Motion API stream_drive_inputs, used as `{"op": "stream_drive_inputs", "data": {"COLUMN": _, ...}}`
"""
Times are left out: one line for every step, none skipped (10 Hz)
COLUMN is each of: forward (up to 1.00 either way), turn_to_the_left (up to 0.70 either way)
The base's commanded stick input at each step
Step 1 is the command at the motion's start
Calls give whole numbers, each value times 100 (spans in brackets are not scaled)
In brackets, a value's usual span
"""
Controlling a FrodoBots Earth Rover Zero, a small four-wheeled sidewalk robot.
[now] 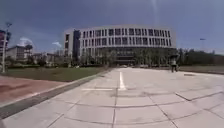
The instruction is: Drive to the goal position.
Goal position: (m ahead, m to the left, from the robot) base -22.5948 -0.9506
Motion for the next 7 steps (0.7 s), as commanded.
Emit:
{"op": "stream_drive_inputs", "data": {"forward": 84, "turn_to_the_left": -30}}
{"op": "stream_drive_inputs", "data": {"forward": 84, "turn_to_the_left": -17}}
{"op": "stream_drive_inputs", "data": {"forward": 84, "turn_to_the_left": -8}}
{"op": "stream_drive_inputs", "data": {"forward": 84, "turn_to_the_left": -2}}
{"op": "stream_drive_inputs", "data": {"forward": 84, "turn_to_the_left": -20}}
{"op": "stream_drive_inputs", "data": {"forward": 84, "turn_to_the_left": -30}}
{"op": "stream_drive_inputs", "data": {"forward": 84, "turn_to_the_left": -33}}
